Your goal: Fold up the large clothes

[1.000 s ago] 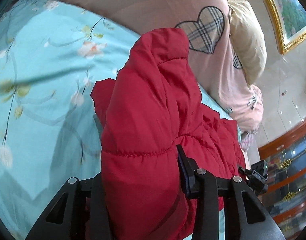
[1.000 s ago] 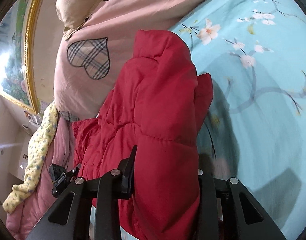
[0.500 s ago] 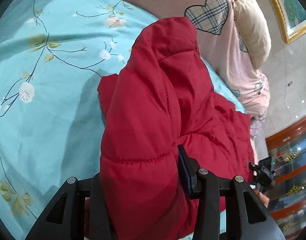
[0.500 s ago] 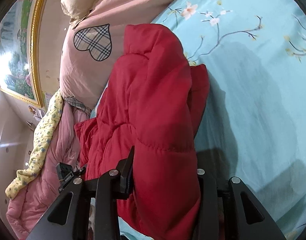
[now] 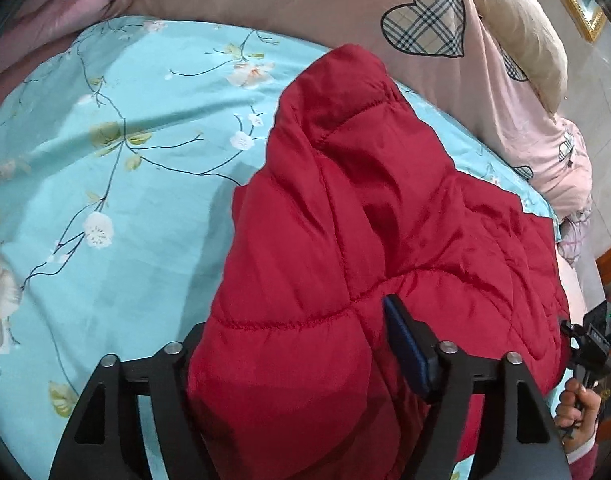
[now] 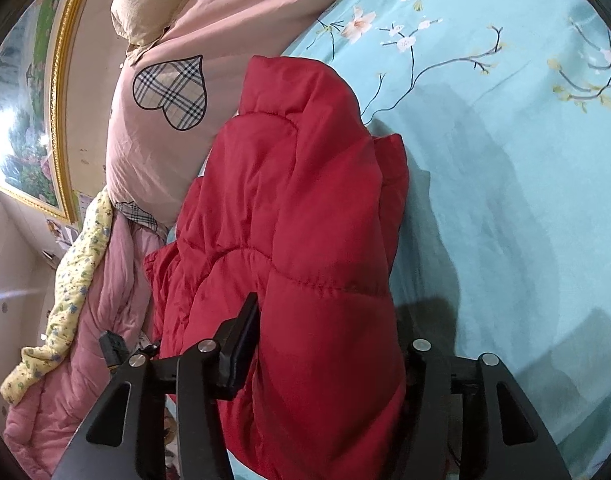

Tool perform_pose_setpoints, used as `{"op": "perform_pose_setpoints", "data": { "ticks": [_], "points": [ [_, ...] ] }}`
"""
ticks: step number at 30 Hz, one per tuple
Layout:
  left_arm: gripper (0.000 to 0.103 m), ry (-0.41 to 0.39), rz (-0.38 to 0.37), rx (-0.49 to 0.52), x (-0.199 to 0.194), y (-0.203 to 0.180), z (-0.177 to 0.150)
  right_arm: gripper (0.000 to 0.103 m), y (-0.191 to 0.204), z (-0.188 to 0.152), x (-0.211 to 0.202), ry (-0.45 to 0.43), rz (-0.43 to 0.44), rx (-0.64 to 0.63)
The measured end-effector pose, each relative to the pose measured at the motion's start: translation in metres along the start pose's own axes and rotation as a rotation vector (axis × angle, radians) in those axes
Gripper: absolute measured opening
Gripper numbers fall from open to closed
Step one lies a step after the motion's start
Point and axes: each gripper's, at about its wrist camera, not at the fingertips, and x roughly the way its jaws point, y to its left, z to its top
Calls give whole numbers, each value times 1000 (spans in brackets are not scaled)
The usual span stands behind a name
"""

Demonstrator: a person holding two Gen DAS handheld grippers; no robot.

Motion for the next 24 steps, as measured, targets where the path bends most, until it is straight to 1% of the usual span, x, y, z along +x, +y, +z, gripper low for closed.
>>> {"op": "perform_pose_setpoints", "data": {
  "ticks": [1, 3, 7, 11, 13, 14, 15, 16, 19, 22, 24],
  "points": [
    [83, -5, 7, -7, -3, 1, 1, 57, 1, 0, -1, 0, -11, -7],
    [89, -26, 29, -12, -10, 3, 0, 60, 5, 1, -2, -3, -36, -21],
    [91, -31, 32, -15, -16, 2, -2, 68, 9, 3, -9, -20, -78, -49],
    [93, -33, 49, -31, -18, 5, -4, 71, 9, 3, -13, -32, -97, -54],
    [93, -76, 106, -29, -25, 3, -4, 73, 10, 2, -14, -39, -116, -63],
    [92, -109, 153, -18, -31, -2, -4, 73, 12, 2, -15, -44, -129, -74],
    [92, -129, 185, -8, -34, -3, -3, 74, 14, 2, -17, -48, -141, -84],
    [92, -151, 207, 2, -38, -5, -2, 74, 15, 3, -18, -51, -151, -93],
    [92, -151, 169, 0, -43, -6, 3, 74, 22, 6, -21, -69, -189, -126],
    [92, -142, 174, 6, -43, -8, 7, 75, 28, 10, -23, -89, -209, -149],
    [92, -131, 163, 1, -41, -9, 11, 75, 30, 14, -23, -98, -217, -161]
  ]
}}
